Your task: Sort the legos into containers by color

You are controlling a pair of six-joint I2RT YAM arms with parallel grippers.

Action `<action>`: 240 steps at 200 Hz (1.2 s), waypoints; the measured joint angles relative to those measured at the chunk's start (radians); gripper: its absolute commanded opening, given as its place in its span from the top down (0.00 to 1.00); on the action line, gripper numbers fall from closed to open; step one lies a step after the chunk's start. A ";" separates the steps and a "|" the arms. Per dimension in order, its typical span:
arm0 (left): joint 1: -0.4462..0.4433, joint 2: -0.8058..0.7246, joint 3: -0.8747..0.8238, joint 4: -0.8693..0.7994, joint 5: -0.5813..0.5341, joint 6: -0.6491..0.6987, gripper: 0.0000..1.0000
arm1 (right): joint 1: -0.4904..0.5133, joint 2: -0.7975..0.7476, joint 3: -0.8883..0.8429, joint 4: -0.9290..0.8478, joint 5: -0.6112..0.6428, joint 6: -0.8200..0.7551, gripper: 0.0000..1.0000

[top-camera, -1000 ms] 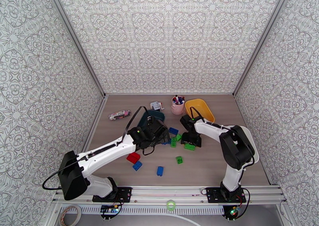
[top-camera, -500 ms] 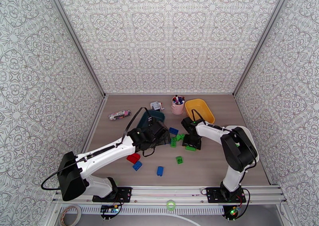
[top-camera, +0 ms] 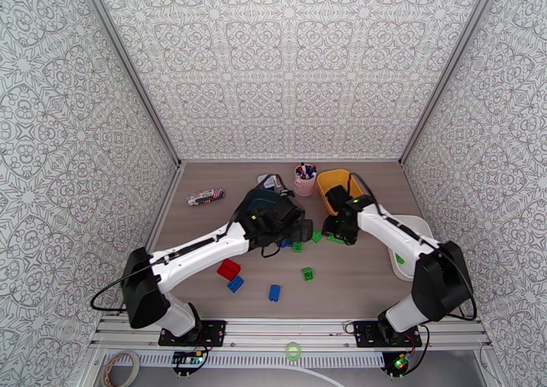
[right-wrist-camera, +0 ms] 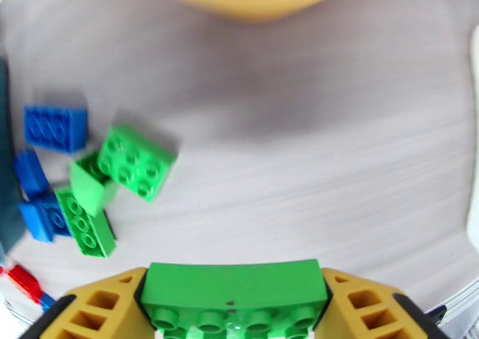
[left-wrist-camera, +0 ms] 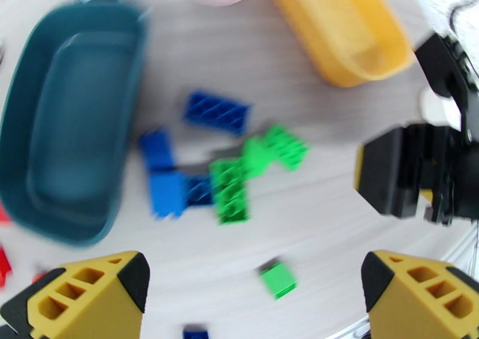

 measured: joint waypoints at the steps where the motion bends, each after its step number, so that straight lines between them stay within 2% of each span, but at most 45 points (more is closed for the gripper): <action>1: -0.001 0.002 0.003 0.002 0.001 0.002 0.01 | -0.004 -0.002 0.001 -0.001 0.001 -0.002 0.46; 27: -0.024 0.080 0.101 0.068 0.044 0.081 0.01 | -0.129 -0.026 0.036 -0.036 0.014 -0.036 0.47; 49: -0.027 0.198 0.261 0.080 0.111 0.127 0.01 | -0.250 -0.047 0.056 -0.055 0.023 -0.063 0.47; 98: -0.039 0.498 0.679 0.025 0.259 0.203 0.01 | -0.555 -0.091 0.067 -0.087 0.048 -0.106 0.47; 126: -0.059 0.607 0.829 -0.007 0.334 0.224 0.01 | -0.710 -0.096 0.051 -0.087 0.068 -0.130 0.46; 139: -0.070 0.647 0.878 -0.012 0.364 0.232 0.01 | -0.763 -0.097 0.026 -0.087 0.073 -0.142 0.43; 181: -0.097 0.681 0.898 -0.012 0.415 0.247 0.01 | -0.820 -0.095 -0.029 -0.087 0.077 -0.178 0.23; 240: -0.079 0.673 0.875 -0.010 0.392 0.238 0.01 | -0.827 -0.103 -0.034 -0.072 0.005 -0.206 0.22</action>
